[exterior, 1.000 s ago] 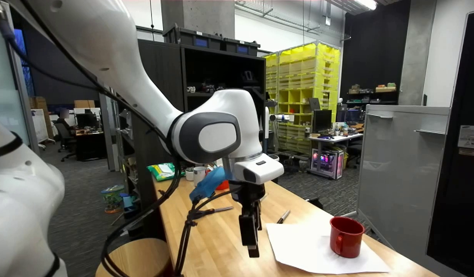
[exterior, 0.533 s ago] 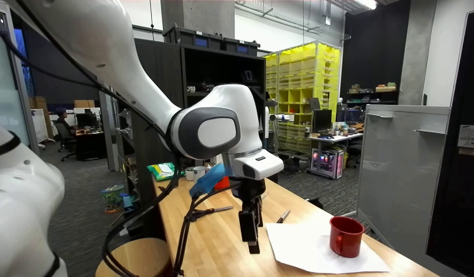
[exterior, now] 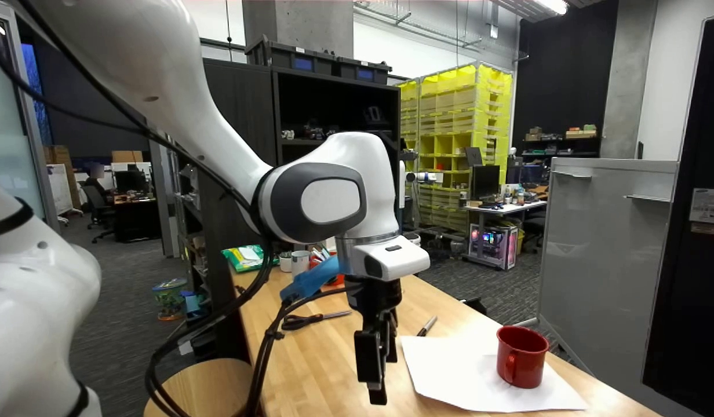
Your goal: Move the left green marker to the right, then turn it to the right
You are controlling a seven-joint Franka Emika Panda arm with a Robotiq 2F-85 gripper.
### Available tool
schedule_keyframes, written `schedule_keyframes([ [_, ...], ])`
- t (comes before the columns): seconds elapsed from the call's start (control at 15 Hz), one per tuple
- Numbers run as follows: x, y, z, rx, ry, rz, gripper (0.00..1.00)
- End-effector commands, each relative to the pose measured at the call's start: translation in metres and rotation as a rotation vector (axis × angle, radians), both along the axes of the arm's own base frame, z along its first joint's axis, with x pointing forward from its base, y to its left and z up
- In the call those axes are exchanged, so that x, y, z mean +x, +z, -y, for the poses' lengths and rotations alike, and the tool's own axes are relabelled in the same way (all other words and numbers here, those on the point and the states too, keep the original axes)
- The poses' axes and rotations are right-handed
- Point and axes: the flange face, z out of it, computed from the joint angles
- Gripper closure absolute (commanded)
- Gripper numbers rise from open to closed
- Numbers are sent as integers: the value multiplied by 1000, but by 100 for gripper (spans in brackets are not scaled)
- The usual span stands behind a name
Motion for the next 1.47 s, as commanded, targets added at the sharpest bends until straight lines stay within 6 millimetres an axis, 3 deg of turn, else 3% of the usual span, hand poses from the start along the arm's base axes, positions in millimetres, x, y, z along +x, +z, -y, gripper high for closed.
schedule_keyframes([
  [0.0, -15, -7, 11, -2, -67, -61, 0],
  [0.07, -18, -10, 14, 5, -77, -73, 0],
  [0.13, -21, -14, 17, 11, -89, -84, 25],
  [0.27, -25, -20, 22, 27, -103, -91, 32],
  [0.67, -30, -38, 27, 50, -119, -118, 81],
  [0.87, -30, -49, 27, 64, -115, -131, 99],
  [1.4, -26, -73, 26, 80, -105, -144, 100],
])
